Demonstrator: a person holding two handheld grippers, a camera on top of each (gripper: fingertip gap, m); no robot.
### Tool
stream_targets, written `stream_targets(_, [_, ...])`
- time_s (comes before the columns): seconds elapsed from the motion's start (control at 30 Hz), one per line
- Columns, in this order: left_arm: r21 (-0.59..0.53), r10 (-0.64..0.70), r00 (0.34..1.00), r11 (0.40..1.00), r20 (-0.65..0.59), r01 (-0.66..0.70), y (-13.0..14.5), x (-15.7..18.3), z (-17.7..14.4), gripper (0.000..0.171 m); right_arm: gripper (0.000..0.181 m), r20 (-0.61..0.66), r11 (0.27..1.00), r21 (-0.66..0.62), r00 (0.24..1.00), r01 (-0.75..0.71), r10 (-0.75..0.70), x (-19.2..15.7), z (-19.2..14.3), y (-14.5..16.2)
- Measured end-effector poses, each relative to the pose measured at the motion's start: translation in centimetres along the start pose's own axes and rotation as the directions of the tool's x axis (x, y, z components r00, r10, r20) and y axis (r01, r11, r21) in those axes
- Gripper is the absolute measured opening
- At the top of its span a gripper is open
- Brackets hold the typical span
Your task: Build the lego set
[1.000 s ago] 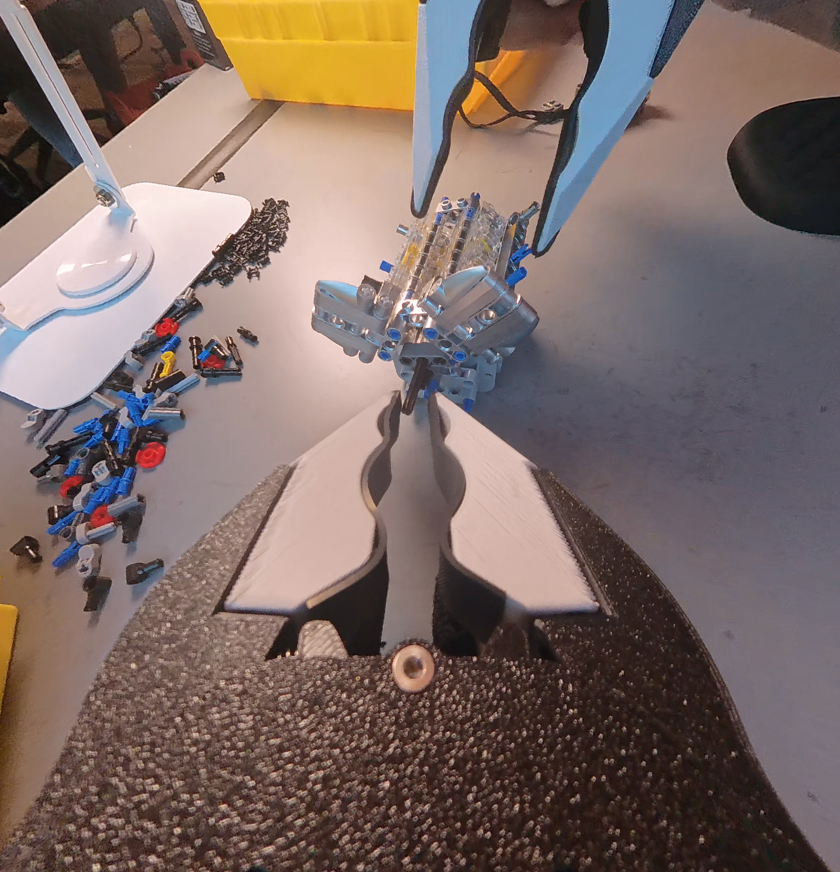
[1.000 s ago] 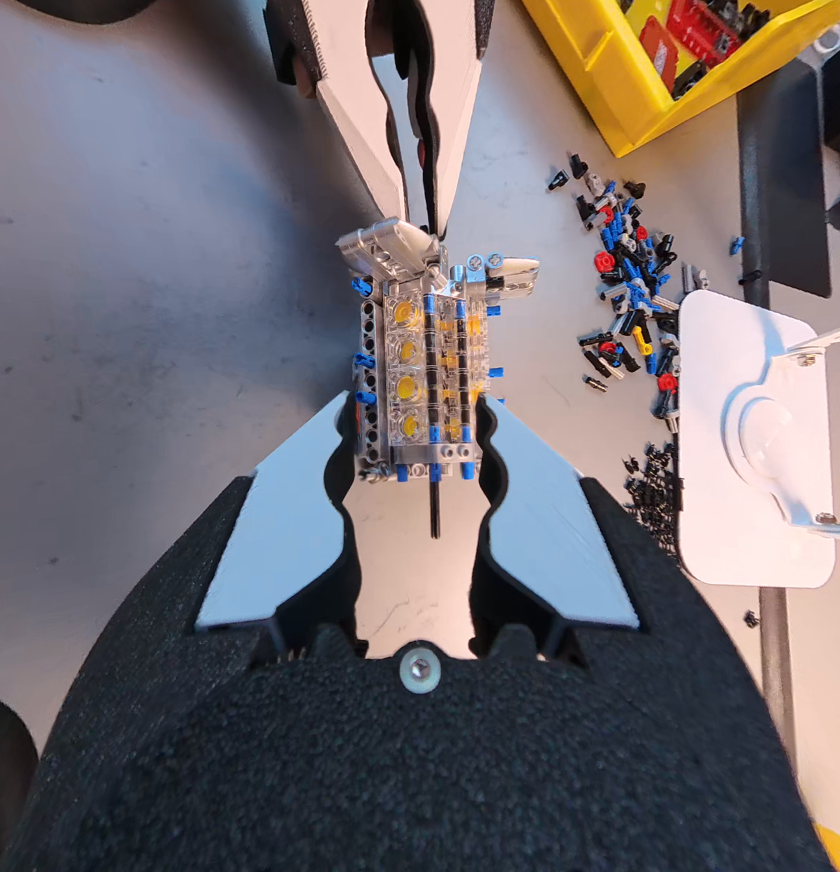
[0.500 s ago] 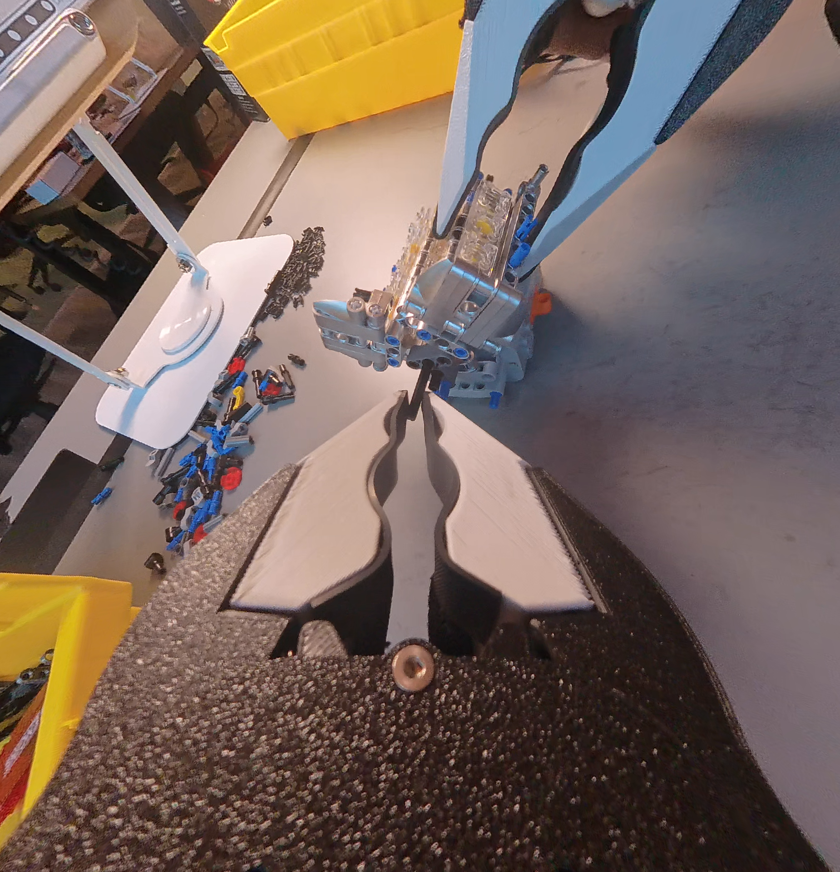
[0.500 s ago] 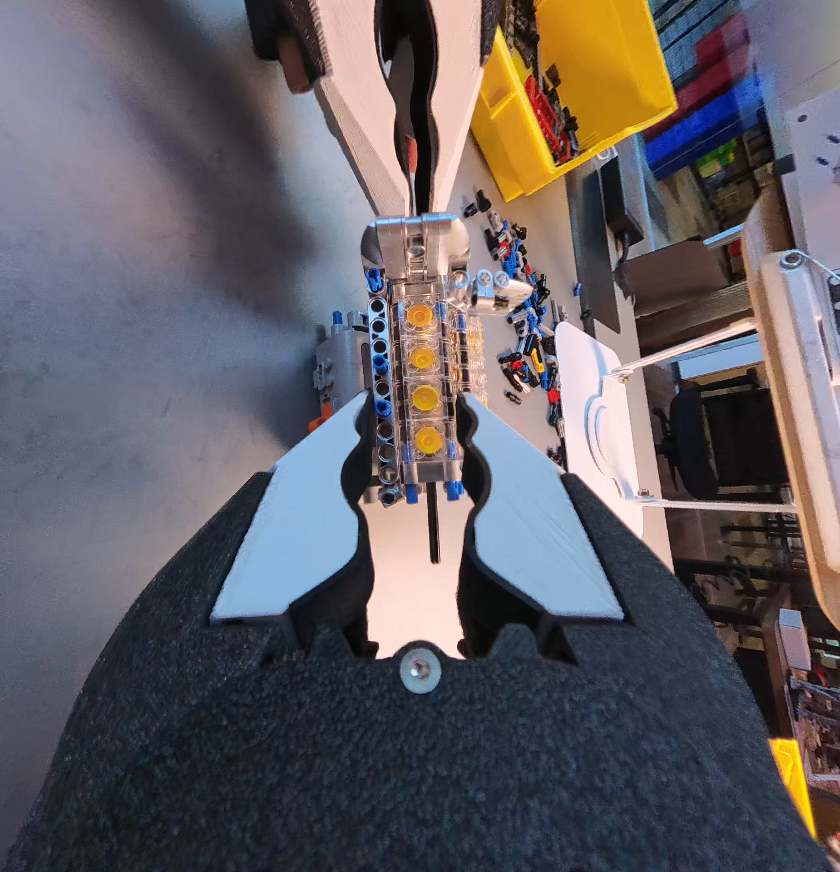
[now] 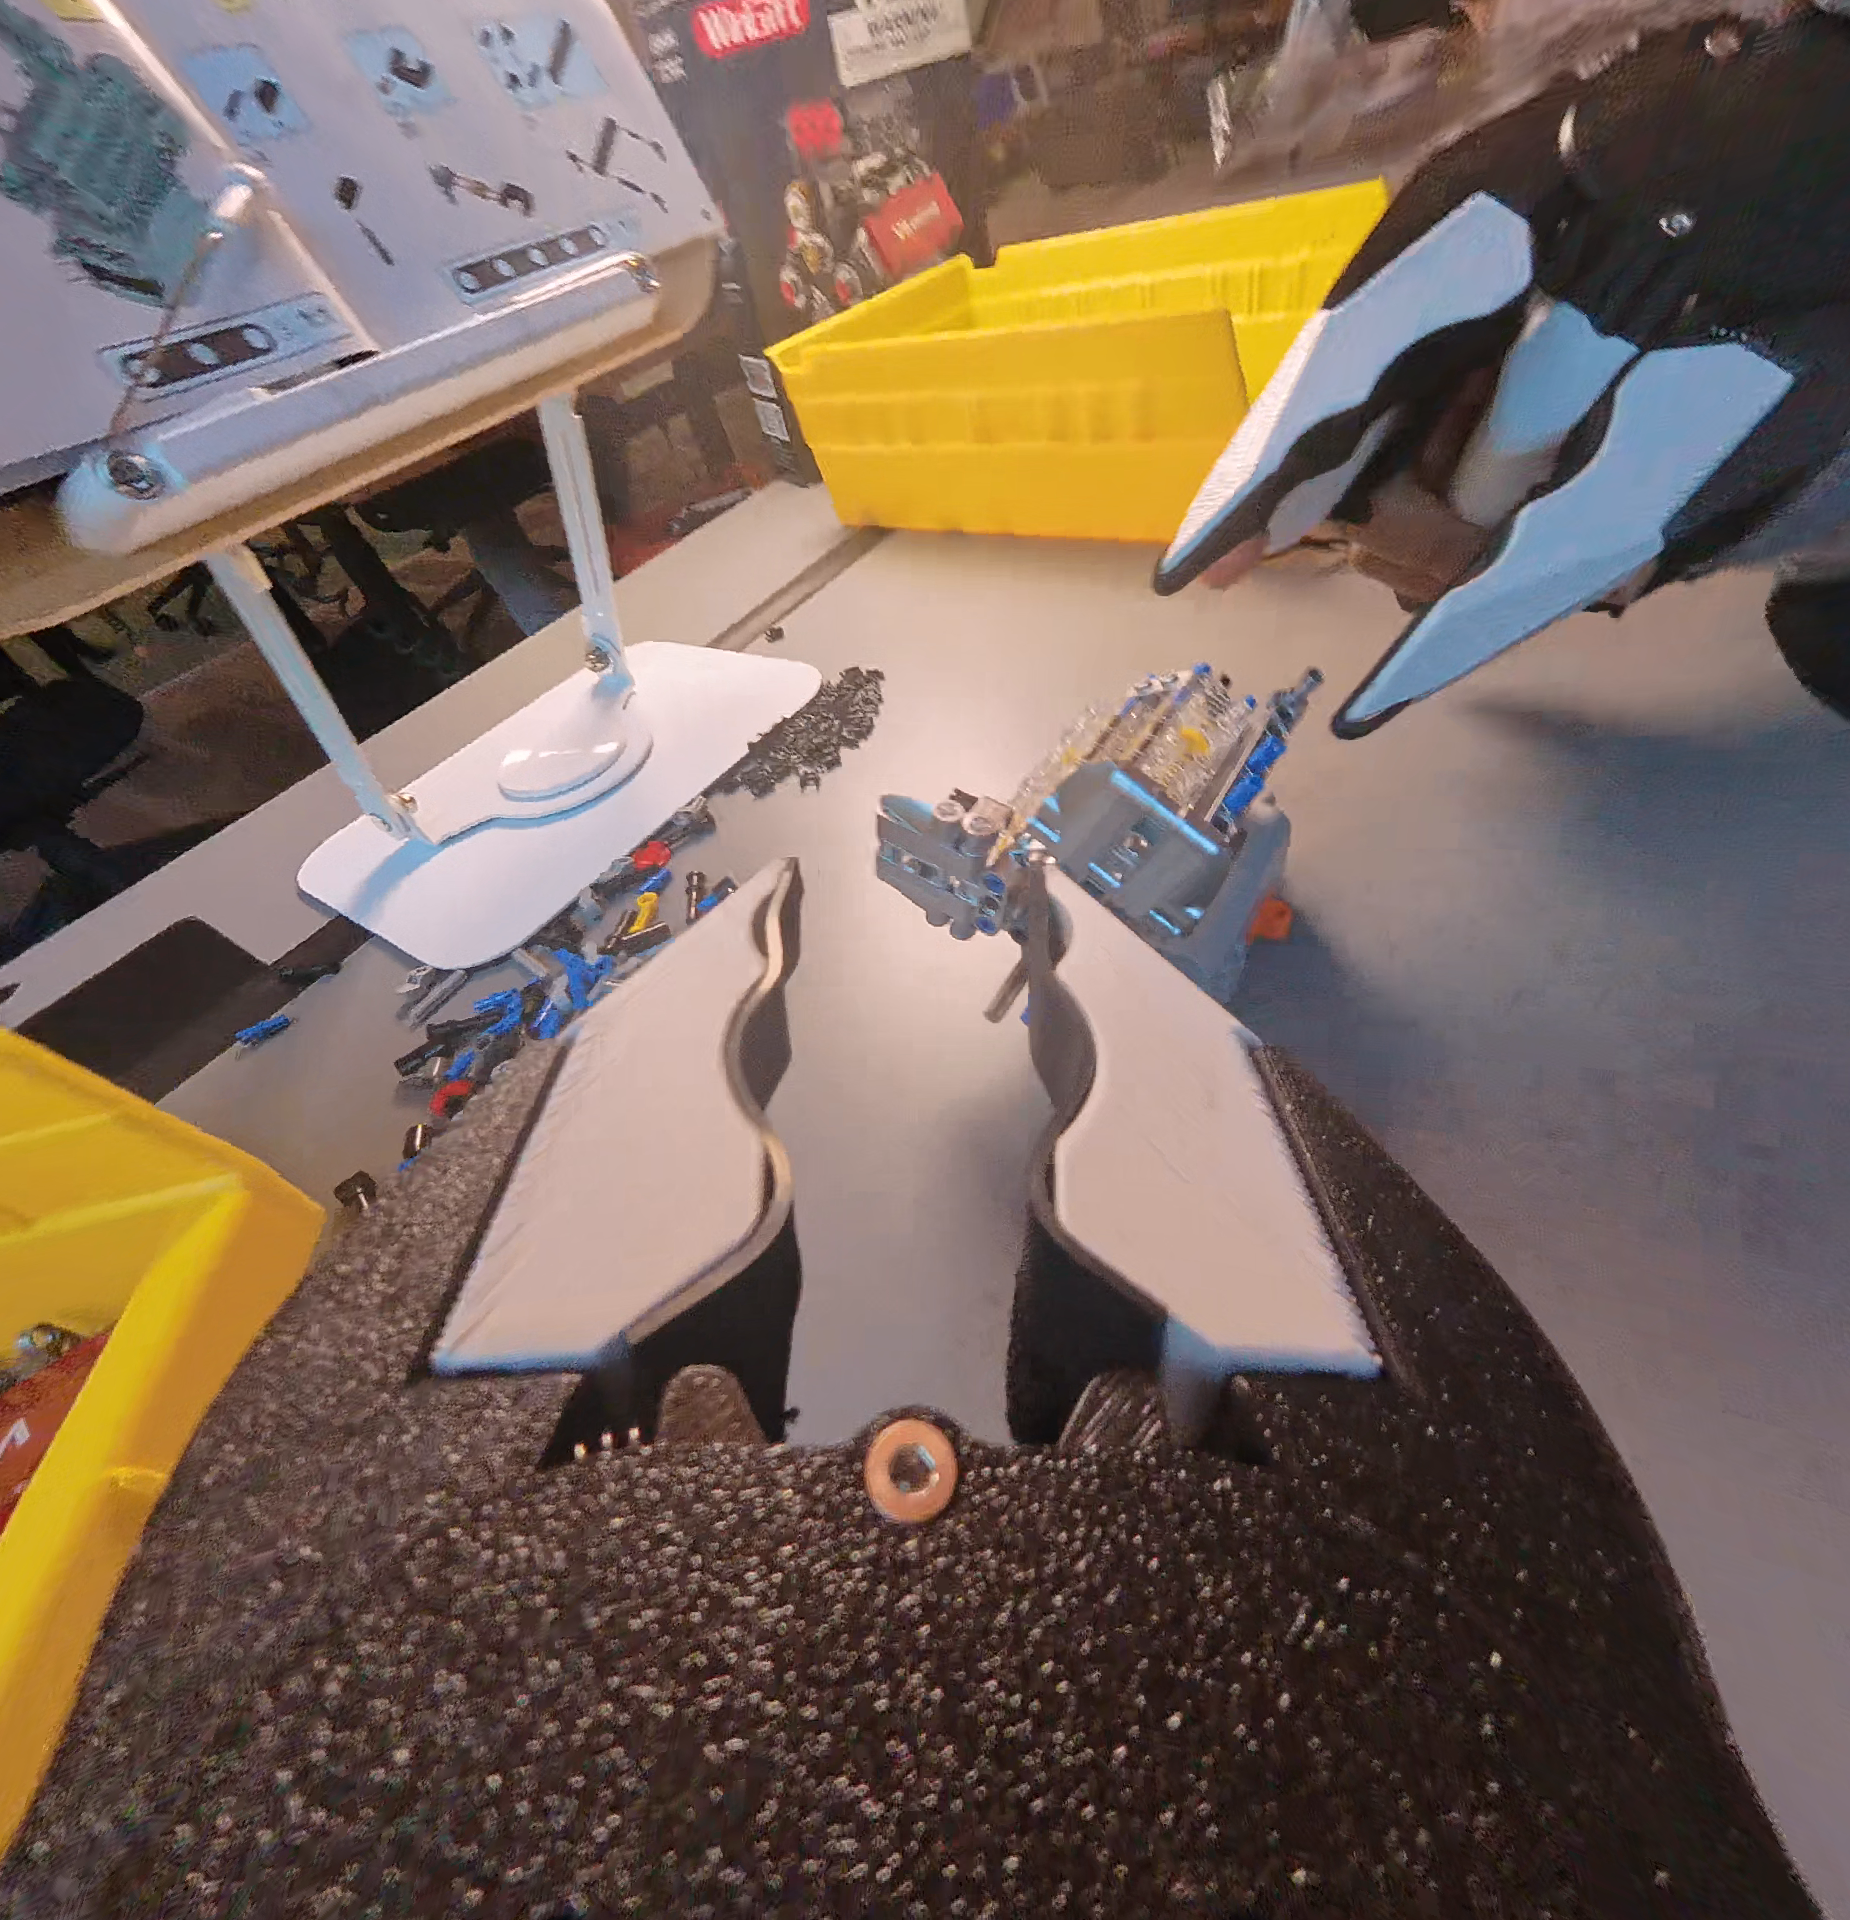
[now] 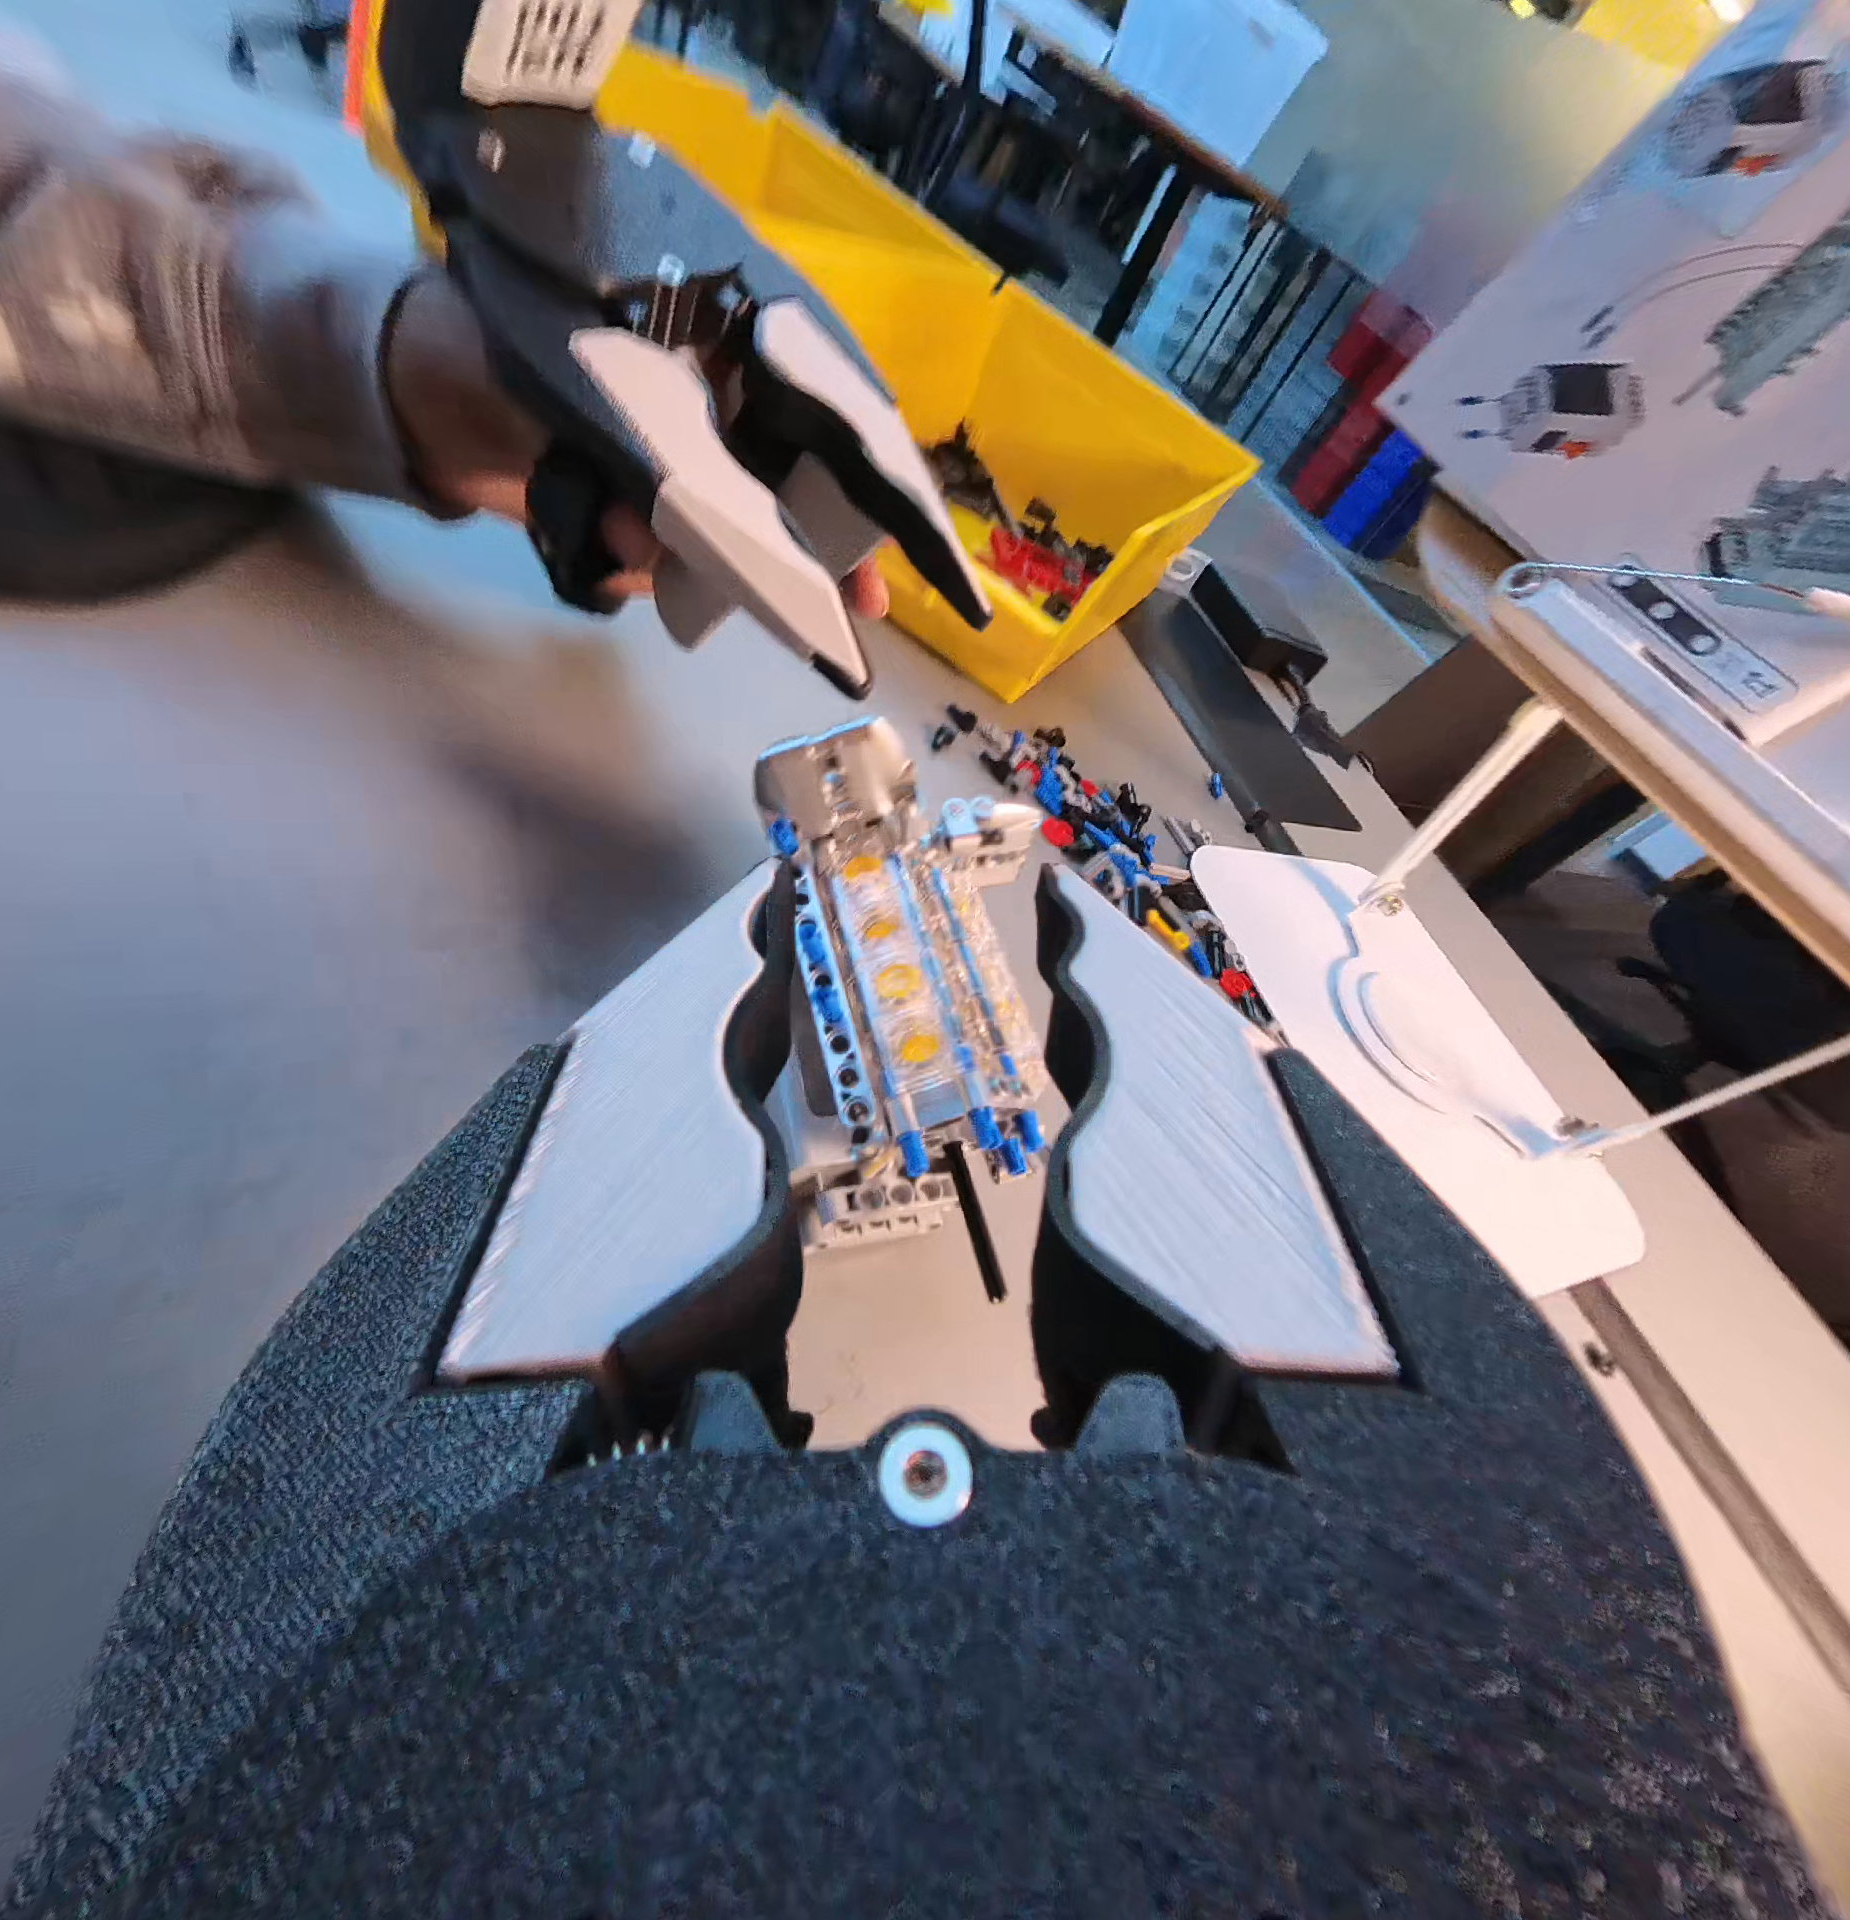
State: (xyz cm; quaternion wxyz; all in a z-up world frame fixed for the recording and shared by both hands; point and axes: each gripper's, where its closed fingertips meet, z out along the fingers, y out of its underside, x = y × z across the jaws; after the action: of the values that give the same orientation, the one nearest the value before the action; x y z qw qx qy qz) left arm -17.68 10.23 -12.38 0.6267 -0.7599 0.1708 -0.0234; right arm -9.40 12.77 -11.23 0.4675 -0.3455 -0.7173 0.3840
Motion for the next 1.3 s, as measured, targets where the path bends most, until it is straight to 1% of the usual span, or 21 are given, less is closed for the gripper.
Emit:
stream_targets(0.07, [0.040, -0.066, 0.997, 0.997, 0.038, 0.065, -0.3, -1.2, -0.3, 0.052, 0.048, -0.033, 0.995, 0.062, 0.996, -0.084, 0.086, 1.3, -0.5, -0.8])
stream_targets(0.1, [0.058, -0.098, 0.994, 0.994, 0.052, 0.095, -0.4, -1.7, -0.4, 0.055, 0.053, -0.063, 0.991, 0.081, 0.991, -0.109, 0.114, 2.1, -0.6, -1.0])
stream_targets(0.2, [0.109, -0.177, 0.980, 0.980, 0.092, 0.167, -0.9, -2.9, -0.6, 0.059, 0.065, -0.156, 0.990, 0.075, 0.979, -0.121, 0.131, 4.2, -0.6, -1.1])
stream_targets(0.27, [0.141, -0.187, 0.972, 0.976, 0.140, 0.167, -1.4, -3.9, -0.8, 0.058, 0.066, -0.200, 0.990, 0.074, 0.970, -0.123, 0.135, 5.7, -0.4, -1.6])
stream_targets(0.33, [0.158, -0.169, 0.966, 0.978, 0.195, 0.139, -2.1, -5.1, -0.8, 0.057, 0.058, -0.212, 0.987, 0.091, 0.966, -0.130, 0.147, 7.3, -0.1, -2.8])
stream_targets(0.43, [0.200, -0.149, 0.953, 0.975, 0.262, 0.097, -3.9, -7.1, -0.4, 0.052, 0.028, -0.250, 0.988, 0.105, 0.959, -0.109, 0.133, 10.4, 0.8, -4.7])
stream_targets(0.47, [0.213, -0.139, 0.949, 0.974, 0.283, 0.079, -4.7, -7.9, -0.2, 0.052, 0.020, -0.250, 0.991, 0.071, 0.959, -0.117, 0.132, 11.5, 1.5, -4.8])
stream_targets(0.5, [0.226, -0.132, 0.944, 0.972, 0.304, 0.063, -5.7, -8.6, 0.0, 0.051, 0.020, -0.249, 0.988, 0.042, 0.956, -0.151, 0.156, 12.7, 2.3, -4.7])
stream_targets(0.57, [0.257, -0.136, 0.929, 0.965, 0.344, 0.046, -8.0, -10.4, 0.5, 0.046, 0.000, -0.259, 0.977, 0.061, 0.942, -0.206, 0.215, 15.5, 3.4, -5.4])
stream_targets(0.63, [0.294, -0.156, 0.912, 0.955, 0.379, 0.041, -10.3, -12.2, 1.0, 0.040, 0.000, -0.274, 0.964, 0.124, 0.926, -0.234, 0.260, 17.9, 3.9, -6.6])
stream_targets(0.7, [0.333, -0.192, 0.894, 0.942, 0.404, 0.052, -12.0, -14.1, 1.6, 0.037, 0.000, -0.298, 0.953, 0.196, 0.912, -0.232, 0.283, 19.5, 3.9, -7.8])
stream_targets(0.77, [0.372, -0.233, 0.883, 0.925, 0.407, 0.073, -12.9, -15.7, 2.0, 0.034, 0.000, -0.314, 0.953, 0.217, 0.909, -0.212, 0.274, 19.8, 3.8, -7.8])
stream_targets(0.83, [0.407, -0.265, 0.882, 0.909, 0.389, 0.093, -12.7, -16.5, 2.4, 0.022, 0.000, -0.322, 0.971, 0.145, 0.918, -0.193, 0.230, 19.1, 4.0, -6.1])
stream_targets(0.87, [0.410, -0.275, 0.878, 0.906, 0.392, 0.101, -12.1, -16.8, 2.5, 0.020, 0.000, -0.338, 0.974, 0.118, 0.915, -0.192, 0.221, 18.9, 3.8, -5.2])
stream_targets(0.97, [0.388, -0.310, 0.864, 0.910, 0.396, 0.148, -9.6, -17.3, 2.8, 0.015, 0.000, -0.318, 0.965, 0.115, 0.911, -0.237, 0.262, 18.2, 3.8, -4.3])
stream_targets(1.03, [0.373, -0.335, 0.859, 0.909, 0.386, 0.187, -8.4, -17.2, 2.9, 0.014, 0.019, -0.246, 0.949, 0.108, 0.917, -0.295, 0.313, 17.5, 4.5, -4.5])
stream_targets(1.07, [0.371, -0.337, 0.864, 0.908, 0.375, 0.193, -8.2, -16.9, 3.0, 0.012, 0.021, -0.207, 0.942, 0.105, 0.919, -0.320, 0.335, 17.0, 4.9, -4.6])
stream_targets(1.13, [0.357, -0.315, 0.873, 0.917, 0.371, 0.179, -7.9, -16.4, 3.4, 0.007, 0.019, -0.182, 0.941, 0.082, 0.923, -0.328, 0.338, 16.5, 5.6, -4.0])
stream_targets(1.17, [0.348, -0.301, 0.877, 0.922, 0.373, 0.169, -7.9, -16.3, 3.7, 0.006, 0.012, -0.183, 0.942, 0.073, 0.924, -0.327, 0.335, 16.4, 5.9, -3.5])
stream_targets(1.23, [0.337, -0.287, 0.884, 0.928, 0.370, 0.160, -7.7, -15.9, 4.1, 0.005, 0.005, -0.174, 0.942, 0.052, 0.926, -0.332, 0.336, 16.1, 6.4, -2.5])
stream_targets(1.3, [0.327, -0.290, 0.890, 0.929, 0.353, 0.173, -7.3, -15.4, 4.7, 0.006, 0.000, -0.164, 0.938, 0.003, 0.925, -0.348, 0.344, 15.6, 7.2, -1.5])
